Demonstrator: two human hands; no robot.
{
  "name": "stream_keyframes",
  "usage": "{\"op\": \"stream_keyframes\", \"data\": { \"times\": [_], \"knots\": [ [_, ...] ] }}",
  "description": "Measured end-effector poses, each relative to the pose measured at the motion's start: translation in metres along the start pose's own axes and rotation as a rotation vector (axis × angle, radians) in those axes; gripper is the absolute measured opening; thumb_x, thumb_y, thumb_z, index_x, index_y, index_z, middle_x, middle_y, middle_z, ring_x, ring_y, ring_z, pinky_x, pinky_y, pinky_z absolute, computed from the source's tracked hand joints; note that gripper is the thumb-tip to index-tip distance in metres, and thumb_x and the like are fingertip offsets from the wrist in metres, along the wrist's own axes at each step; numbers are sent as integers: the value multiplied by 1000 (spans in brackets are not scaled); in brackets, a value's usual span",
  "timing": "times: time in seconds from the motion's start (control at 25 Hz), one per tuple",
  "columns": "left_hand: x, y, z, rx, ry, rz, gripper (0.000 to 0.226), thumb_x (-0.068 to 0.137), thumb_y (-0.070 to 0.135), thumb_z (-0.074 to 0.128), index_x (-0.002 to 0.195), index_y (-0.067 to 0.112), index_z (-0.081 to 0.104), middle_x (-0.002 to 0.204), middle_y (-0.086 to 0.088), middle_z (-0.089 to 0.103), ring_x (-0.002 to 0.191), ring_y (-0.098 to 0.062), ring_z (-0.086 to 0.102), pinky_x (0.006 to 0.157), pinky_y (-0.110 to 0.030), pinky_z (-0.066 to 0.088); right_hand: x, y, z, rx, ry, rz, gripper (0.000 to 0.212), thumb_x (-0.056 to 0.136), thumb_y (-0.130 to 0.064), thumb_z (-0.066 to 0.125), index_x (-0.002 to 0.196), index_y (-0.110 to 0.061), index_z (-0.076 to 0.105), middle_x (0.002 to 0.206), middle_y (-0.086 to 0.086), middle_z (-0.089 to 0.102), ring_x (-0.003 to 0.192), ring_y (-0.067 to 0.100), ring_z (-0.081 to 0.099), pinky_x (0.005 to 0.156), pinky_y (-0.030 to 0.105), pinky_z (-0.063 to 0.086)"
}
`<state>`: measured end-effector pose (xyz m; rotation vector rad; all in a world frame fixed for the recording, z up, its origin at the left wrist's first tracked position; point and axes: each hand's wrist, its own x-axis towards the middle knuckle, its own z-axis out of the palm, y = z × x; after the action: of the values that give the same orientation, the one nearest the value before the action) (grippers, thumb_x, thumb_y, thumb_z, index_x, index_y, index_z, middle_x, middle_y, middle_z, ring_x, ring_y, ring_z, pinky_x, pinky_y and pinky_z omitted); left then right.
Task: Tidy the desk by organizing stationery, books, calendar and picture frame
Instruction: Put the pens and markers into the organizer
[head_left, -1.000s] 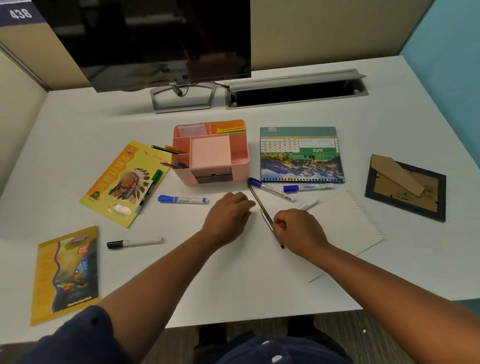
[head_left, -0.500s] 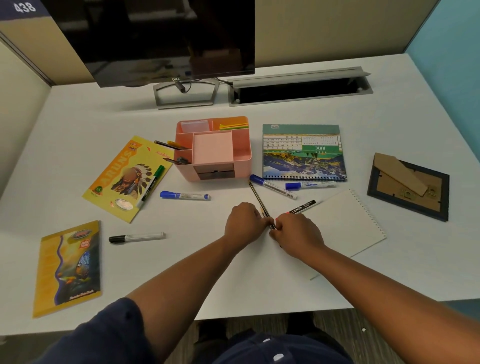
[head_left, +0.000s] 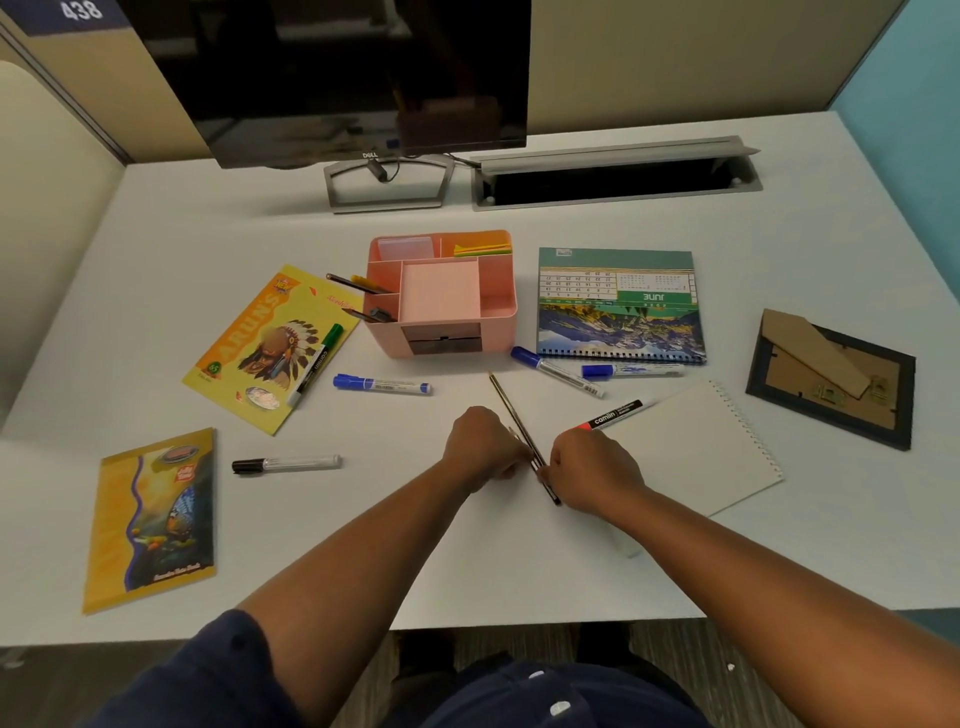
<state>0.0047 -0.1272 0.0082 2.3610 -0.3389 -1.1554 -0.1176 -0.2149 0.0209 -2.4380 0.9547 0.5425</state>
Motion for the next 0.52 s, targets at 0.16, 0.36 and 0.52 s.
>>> {"op": "stream_keyframes", "data": {
  "times": [0.16,0.36,0.52],
  "knots": [
    [0,-5,-5,106,24,-12,30,70,26,82,82,7,63,79,-10,71,74,-23,73,71,-37,63,-1,-1,-6,-73,-49,-4,19,90,-36,67,88,-18,62,79,0,59,72,21,59,63,28,45],
    [0,-18,-19,350,147,54,35,77,43,76,86,14,61,79,-1,63,71,-15,60,59,-27,44,0,-15,-4,-153,113,-107,26,96,-43,58,95,-17,62,84,2,63,75,21,59,64,31,50],
    [-1,-23,-25,307,190,65,32,80,42,74,76,14,59,68,0,57,61,-12,54,56,-25,40,10,-30,-3,-92,47,-73,19,95,-33,60,91,-14,63,82,3,64,69,19,57,60,29,44]
  ]
}}
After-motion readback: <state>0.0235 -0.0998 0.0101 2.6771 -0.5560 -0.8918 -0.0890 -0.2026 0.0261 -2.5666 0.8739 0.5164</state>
